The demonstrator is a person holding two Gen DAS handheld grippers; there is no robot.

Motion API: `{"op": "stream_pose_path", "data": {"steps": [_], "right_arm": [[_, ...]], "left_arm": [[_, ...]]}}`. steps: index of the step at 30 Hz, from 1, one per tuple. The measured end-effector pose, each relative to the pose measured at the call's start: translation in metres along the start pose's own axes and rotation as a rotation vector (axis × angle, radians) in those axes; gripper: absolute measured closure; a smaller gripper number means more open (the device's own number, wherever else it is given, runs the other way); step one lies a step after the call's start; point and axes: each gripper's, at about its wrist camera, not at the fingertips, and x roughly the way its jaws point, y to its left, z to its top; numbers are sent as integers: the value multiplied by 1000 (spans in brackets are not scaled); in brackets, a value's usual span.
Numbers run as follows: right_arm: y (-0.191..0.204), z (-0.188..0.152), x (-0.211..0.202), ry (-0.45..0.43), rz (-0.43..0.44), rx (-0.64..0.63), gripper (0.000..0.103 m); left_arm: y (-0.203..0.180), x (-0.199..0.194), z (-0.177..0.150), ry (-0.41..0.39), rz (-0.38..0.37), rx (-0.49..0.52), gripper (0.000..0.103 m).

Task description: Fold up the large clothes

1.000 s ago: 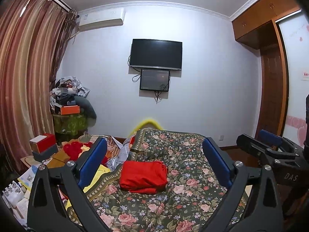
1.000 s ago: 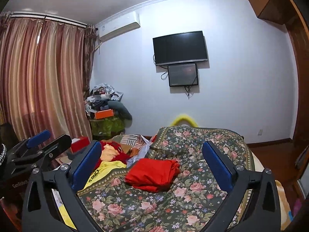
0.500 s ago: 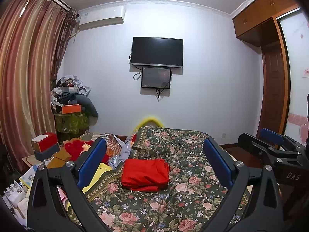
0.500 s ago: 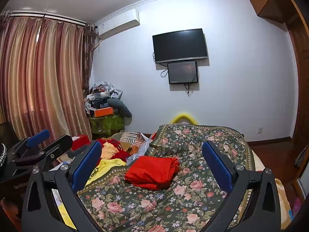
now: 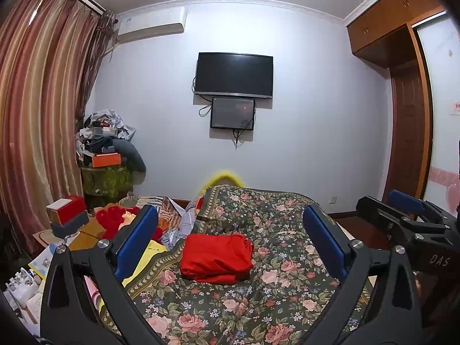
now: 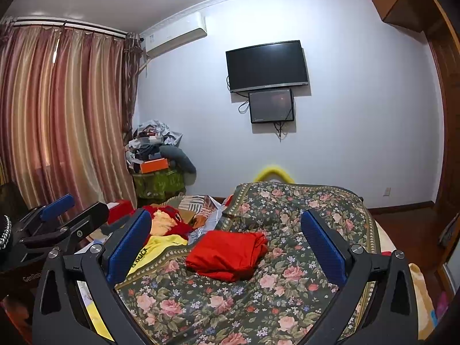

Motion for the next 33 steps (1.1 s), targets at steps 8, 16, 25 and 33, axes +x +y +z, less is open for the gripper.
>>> {"op": "stream_pose_path", "data": {"steps": [8,16,25,33], "right_arm": [[1,0,1,7,-2,1,0],[3,-2,2,16,-10,6,0],[3,-2,2,18,-20,11,0],[2,-3,2,16,-30,20,0]], "left_arm": [[1,1,0,6,-6,-1,1],[4,3,-1,15,-16,-8,1],[4,6,-1,34,-45,-2,1],[4,6,-1,38,-47,0,1]]}}
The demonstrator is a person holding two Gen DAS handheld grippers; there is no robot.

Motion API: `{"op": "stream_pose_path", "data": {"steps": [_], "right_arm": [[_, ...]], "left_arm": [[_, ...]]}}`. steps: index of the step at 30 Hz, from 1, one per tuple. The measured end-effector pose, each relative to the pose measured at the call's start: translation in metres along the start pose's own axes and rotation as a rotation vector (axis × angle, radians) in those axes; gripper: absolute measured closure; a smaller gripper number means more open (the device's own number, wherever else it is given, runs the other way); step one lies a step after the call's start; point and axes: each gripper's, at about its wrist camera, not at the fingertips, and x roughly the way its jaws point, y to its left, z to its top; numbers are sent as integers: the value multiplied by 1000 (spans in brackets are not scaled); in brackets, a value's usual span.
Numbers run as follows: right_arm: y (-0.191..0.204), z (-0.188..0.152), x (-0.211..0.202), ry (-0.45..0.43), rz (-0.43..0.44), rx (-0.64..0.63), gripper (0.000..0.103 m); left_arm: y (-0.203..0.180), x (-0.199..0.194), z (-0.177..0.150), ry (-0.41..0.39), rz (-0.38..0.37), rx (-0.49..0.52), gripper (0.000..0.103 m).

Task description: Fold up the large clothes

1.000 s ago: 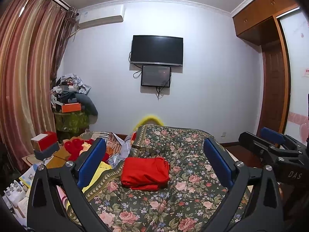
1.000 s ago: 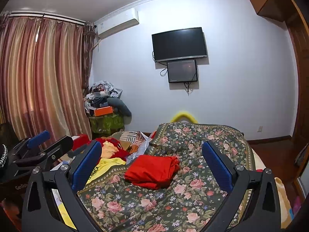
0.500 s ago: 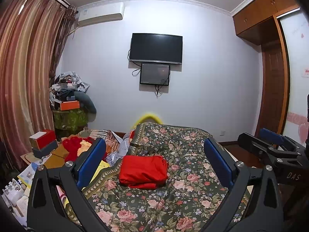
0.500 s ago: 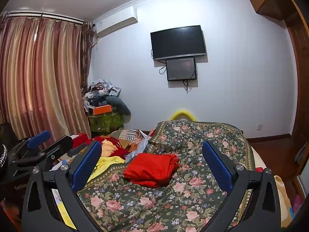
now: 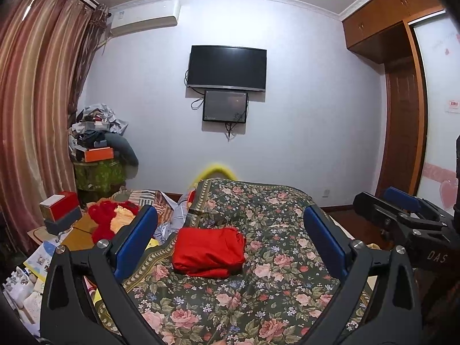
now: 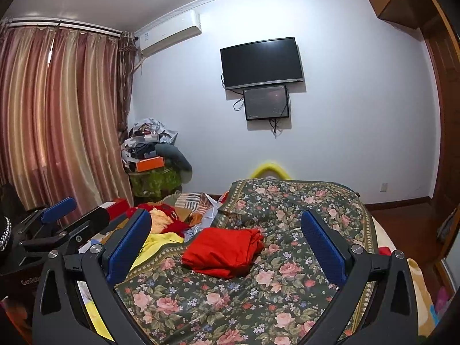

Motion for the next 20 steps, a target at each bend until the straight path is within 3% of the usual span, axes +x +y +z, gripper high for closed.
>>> {"op": "stream_pose_path", "data": {"steps": [20], "right_arm": [[2,0,-3,2,-13,0,0]], "left_arm": [[4,-1,0,13,-11,-23,1]]}}
